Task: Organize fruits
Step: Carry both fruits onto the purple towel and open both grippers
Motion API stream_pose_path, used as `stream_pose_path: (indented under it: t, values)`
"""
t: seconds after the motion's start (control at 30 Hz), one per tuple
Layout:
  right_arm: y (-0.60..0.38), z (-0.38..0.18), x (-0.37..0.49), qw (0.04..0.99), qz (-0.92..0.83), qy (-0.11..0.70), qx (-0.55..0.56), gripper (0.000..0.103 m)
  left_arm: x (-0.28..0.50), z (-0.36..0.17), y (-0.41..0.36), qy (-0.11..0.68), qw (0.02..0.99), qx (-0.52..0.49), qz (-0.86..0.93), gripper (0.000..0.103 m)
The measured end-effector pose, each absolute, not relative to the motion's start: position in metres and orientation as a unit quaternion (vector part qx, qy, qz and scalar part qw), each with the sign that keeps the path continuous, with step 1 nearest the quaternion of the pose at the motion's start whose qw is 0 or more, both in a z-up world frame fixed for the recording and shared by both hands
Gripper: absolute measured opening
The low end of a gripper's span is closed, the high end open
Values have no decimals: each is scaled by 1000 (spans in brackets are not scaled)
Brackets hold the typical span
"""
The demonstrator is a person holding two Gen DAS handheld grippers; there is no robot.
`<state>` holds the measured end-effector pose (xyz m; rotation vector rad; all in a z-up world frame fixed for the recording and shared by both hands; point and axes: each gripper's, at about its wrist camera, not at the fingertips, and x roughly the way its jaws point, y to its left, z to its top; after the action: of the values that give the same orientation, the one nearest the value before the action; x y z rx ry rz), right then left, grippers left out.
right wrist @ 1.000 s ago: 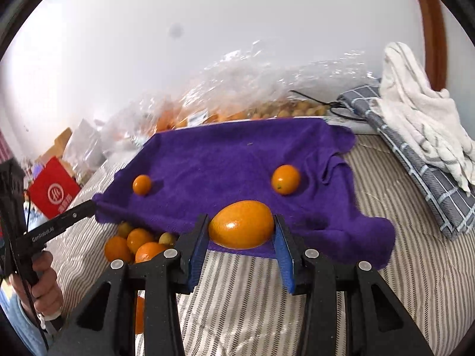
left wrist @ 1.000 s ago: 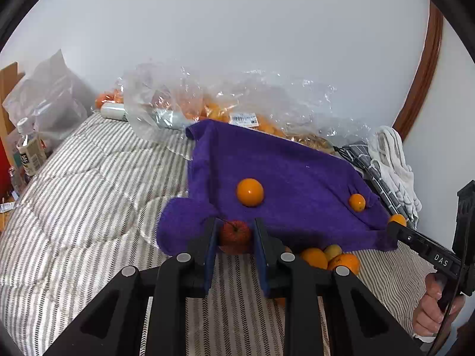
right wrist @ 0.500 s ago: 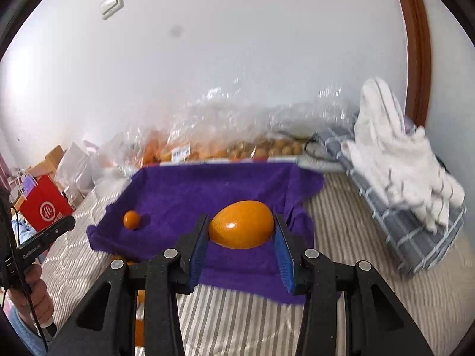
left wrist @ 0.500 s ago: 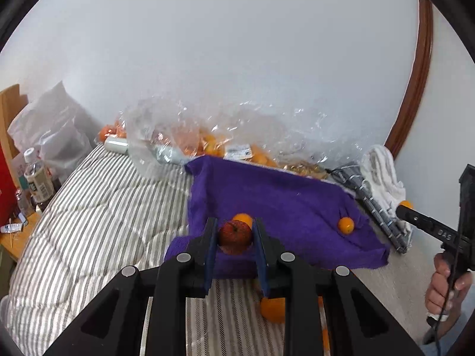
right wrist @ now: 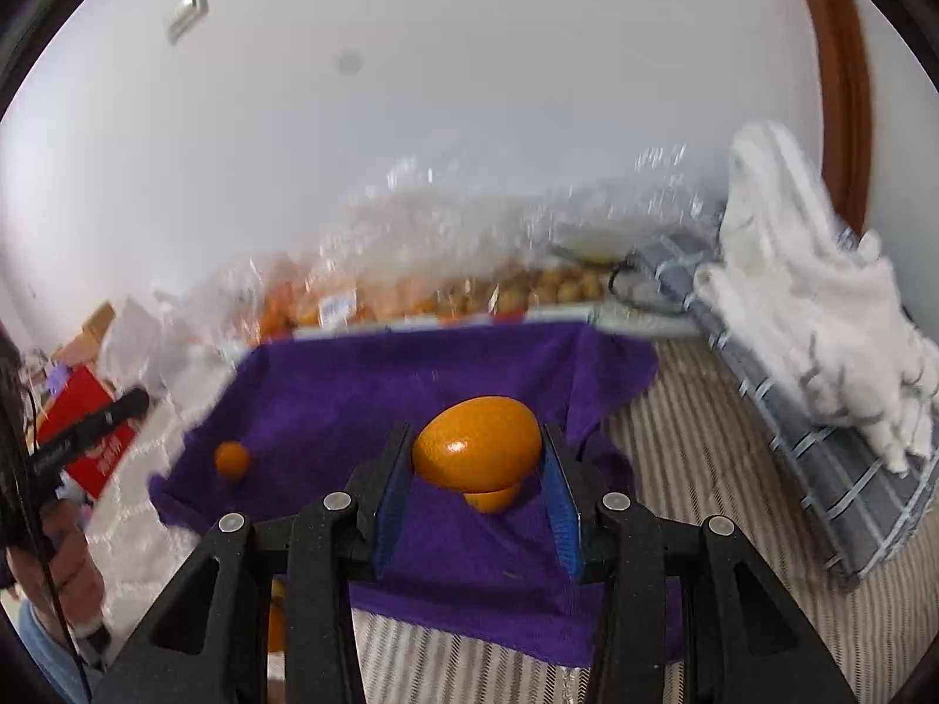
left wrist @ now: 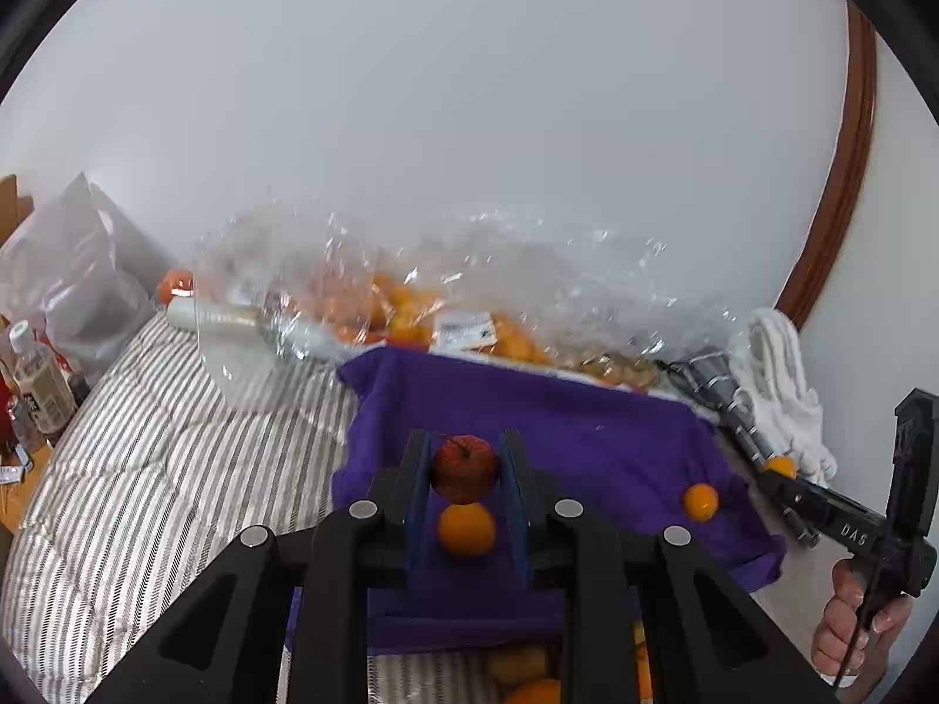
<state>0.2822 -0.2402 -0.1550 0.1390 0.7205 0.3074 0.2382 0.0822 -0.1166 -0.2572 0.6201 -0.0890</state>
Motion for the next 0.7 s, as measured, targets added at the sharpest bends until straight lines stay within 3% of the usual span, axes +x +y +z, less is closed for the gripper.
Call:
stream_pose_path:
  t: [0.4, 0.7]
  values:
    - [-223, -199, 295, 898, 143, 415, 19, 42, 243, -135, 98, 323, 934, -148, -33, 22]
    - [-209, -209, 304, 899, 134, 416, 6, 42, 249, -144, 87, 345, 929, -132, -40, 22]
